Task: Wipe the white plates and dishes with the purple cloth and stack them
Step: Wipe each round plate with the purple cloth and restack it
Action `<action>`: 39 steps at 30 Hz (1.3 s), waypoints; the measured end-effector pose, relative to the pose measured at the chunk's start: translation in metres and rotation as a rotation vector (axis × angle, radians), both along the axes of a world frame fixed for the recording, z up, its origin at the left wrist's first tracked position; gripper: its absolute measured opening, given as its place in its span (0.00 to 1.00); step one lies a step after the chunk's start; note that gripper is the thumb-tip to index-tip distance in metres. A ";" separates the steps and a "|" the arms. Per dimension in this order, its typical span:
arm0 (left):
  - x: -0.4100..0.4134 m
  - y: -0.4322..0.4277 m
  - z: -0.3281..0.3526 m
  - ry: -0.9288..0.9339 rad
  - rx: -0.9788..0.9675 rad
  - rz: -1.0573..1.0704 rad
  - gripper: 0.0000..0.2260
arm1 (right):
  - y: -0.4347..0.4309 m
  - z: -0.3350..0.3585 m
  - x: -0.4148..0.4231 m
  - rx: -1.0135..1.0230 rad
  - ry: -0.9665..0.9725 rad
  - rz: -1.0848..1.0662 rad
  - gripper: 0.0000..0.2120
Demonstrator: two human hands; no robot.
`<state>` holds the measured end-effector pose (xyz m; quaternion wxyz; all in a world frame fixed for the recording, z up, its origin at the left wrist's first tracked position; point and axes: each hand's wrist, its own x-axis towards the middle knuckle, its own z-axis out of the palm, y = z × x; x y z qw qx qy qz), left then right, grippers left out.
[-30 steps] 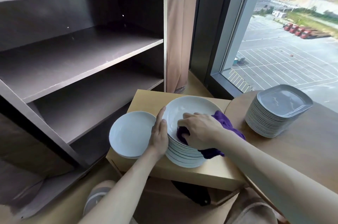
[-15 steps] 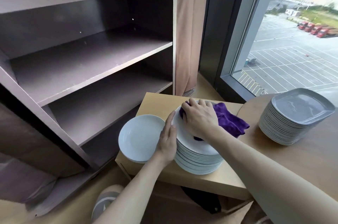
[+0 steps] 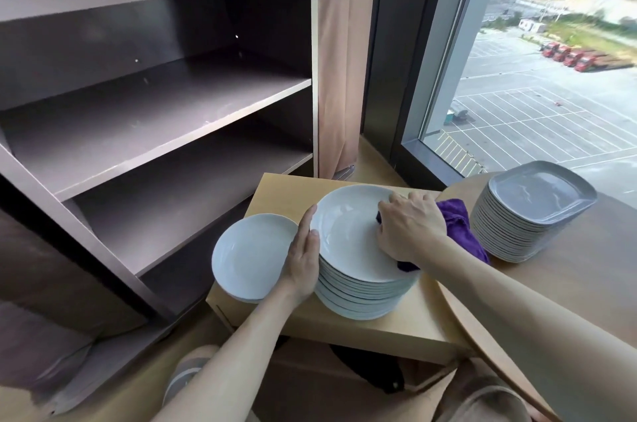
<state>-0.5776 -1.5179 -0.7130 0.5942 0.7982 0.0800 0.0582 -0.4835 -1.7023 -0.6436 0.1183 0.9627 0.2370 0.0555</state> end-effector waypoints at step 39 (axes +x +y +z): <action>-0.004 0.001 0.003 0.014 -0.035 0.065 0.21 | 0.023 -0.012 0.026 0.130 0.021 0.005 0.17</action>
